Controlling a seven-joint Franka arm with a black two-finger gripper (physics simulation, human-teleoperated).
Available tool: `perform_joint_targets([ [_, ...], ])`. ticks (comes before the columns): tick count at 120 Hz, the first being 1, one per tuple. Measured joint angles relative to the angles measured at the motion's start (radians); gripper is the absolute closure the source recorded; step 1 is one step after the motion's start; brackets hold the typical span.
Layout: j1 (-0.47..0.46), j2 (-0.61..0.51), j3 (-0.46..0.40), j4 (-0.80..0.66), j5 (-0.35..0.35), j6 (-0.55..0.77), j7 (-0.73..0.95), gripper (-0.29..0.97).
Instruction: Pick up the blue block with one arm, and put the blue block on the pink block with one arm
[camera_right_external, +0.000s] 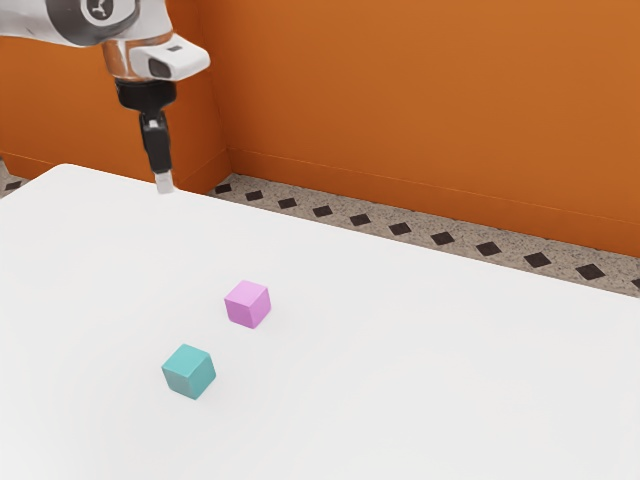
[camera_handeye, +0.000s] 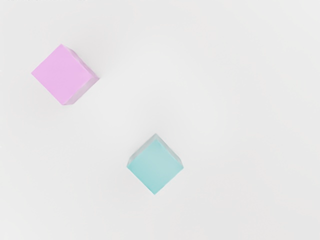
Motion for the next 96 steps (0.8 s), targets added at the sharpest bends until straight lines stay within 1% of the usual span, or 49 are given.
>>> perform_joint_targets([
  [16, 0.015, 0.002, 0.000, -0.004, -0.002, 0.020, 0.059, 0.00],
  [24, 0.010, -0.056, -0.001, -0.077, -0.003, 0.026, 0.078, 0.00],
  [29, 0.002, -0.119, -0.005, -0.163, 0.001, 0.036, 0.090, 0.00],
  [34, -0.003, -0.184, -0.009, -0.295, 0.004, 0.072, 0.112, 0.00],
  [38, -0.001, -0.213, -0.010, -0.403, 0.006, 0.121, 0.140, 0.00],
  [41, 0.000, -0.222, -0.010, -0.457, 0.007, 0.158, 0.164, 0.00],
  [47, 0.006, -0.224, -0.006, -0.510, 0.008, 0.216, 0.209, 0.00],
  [64, 0.056, -0.200, -0.006, -0.581, 0.011, 0.334, 0.328, 0.00],
  [79, 0.067, -0.171, -0.006, -0.723, 0.011, 0.521, 0.453, 0.00],
  [87, 0.068, -0.137, -0.006, -0.751, 0.006, 0.602, 0.511, 0.00],
  [96, 0.070, -0.100, -0.005, -0.760, 0.003, 0.664, 0.570, 0.00],
])
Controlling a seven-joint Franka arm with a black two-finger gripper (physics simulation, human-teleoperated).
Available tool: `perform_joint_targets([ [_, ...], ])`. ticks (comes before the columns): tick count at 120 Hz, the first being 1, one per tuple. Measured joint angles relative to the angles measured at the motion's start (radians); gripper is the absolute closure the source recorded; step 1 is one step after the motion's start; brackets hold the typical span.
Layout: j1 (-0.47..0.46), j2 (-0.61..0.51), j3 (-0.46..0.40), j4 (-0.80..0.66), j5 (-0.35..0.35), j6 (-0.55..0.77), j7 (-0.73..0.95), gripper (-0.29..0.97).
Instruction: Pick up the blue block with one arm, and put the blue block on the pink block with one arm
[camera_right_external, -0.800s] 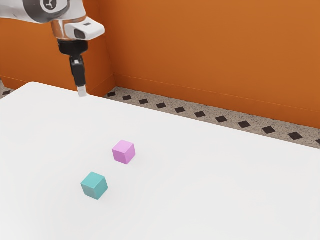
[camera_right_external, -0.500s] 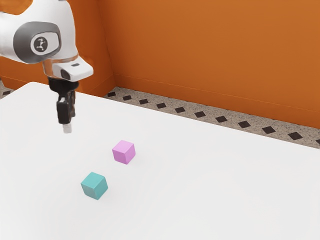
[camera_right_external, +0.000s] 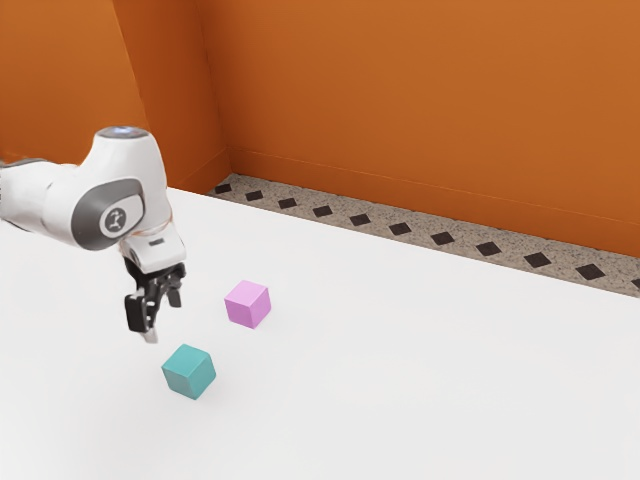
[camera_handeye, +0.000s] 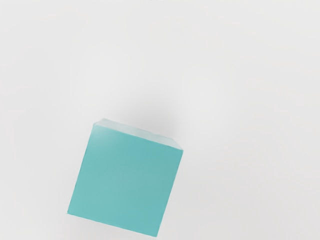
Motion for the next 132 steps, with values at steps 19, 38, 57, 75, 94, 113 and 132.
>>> perform_joint_targets([
  [19, 0.024, 0.096, -0.001, -0.033, -0.014, 0.108, 0.101, 0.00],
  [38, 0.039, 0.163, -0.003, -0.047, -0.028, 0.222, 0.178, 0.00],
  [57, 0.045, 0.213, -0.006, -0.049, -0.028, 0.314, 0.238, 0.00],
  [75, 0.026, 0.210, -0.011, -0.091, -0.033, 0.358, 0.281, 0.00],
  [94, 0.018, 0.208, -0.012, -0.118, -0.037, 0.380, 0.316, 0.00],
  [113, 0.031, 0.242, -0.012, -0.117, -0.038, 0.399, 0.343, 0.00],
  [132, 0.031, 0.253, -0.013, -0.115, -0.038, 0.418, 0.363, 0.20],
])
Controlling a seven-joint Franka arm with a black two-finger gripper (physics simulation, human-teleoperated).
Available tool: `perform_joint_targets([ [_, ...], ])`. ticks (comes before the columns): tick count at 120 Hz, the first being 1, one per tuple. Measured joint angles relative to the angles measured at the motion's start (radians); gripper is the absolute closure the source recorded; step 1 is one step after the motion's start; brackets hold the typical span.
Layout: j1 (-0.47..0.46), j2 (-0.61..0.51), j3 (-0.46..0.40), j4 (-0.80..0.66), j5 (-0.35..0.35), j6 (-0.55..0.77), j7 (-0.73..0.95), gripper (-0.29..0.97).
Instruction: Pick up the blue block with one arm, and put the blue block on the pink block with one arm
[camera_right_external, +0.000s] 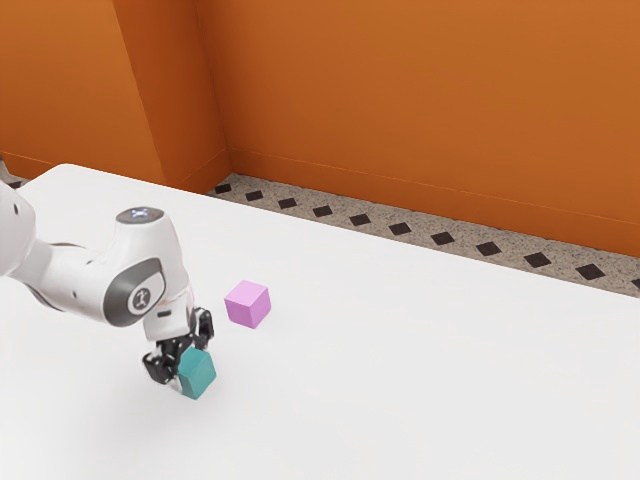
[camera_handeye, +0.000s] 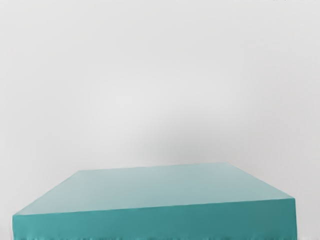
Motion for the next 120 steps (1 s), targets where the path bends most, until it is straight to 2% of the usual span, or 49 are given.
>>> perform_joint_targets([
  [6, 0.000, -0.007, -0.001, 0.002, 0.000, 0.004, 0.006, 0.28],
  [16, 0.002, -0.034, -0.008, 0.002, -0.001, 0.008, 0.015, 0.35],
  [29, 0.004, -0.082, -0.023, 0.020, -0.002, -0.007, 0.026, 0.36],
  [53, -0.019, -0.066, -0.026, 0.207, -0.001, -0.116, 0.048, 0.35],
  [82, 0.010, 0.105, -0.021, 0.447, 0.002, -0.204, 0.086, 0.35],
  [120, 0.024, 0.230, -0.023, 0.602, 0.001, -0.246, 0.134, 0.34],
])
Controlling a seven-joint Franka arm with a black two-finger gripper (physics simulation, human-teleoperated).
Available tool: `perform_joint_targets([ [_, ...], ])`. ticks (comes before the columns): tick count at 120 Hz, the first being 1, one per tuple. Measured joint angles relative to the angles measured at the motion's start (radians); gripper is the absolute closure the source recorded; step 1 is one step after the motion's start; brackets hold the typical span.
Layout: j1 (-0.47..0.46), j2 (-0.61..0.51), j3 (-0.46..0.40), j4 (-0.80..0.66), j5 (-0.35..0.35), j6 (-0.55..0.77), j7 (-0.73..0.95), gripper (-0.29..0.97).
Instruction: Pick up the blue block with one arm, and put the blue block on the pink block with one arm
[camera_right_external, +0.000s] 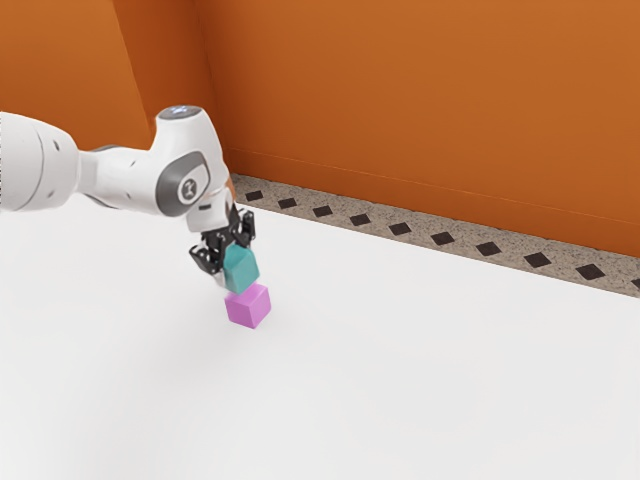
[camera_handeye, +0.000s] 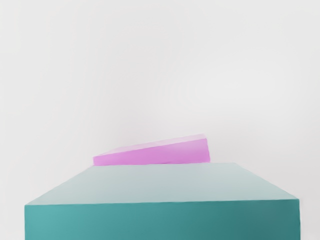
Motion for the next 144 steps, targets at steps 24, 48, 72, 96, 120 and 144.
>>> perform_joint_targets([
  [24, 0.001, 0.038, -0.001, 0.039, -0.018, -0.009, 0.021, 0.34],
  [48, 0.002, 0.054, 0.001, 0.058, -0.108, -0.012, 0.033, 0.34],
  [72, 0.011, 0.050, 0.003, 0.052, -0.139, -0.020, 0.042, 0.33],
  [96, 0.018, 0.040, 0.003, 0.040, -0.137, -0.039, 0.051, 0.24],
  [120, 0.022, 0.038, 0.003, 0.040, -0.135, -0.051, 0.060, 0.10],
  [144, 0.030, -0.152, 0.006, 0.044, -0.135, -0.171, 0.062, 0.04],
])
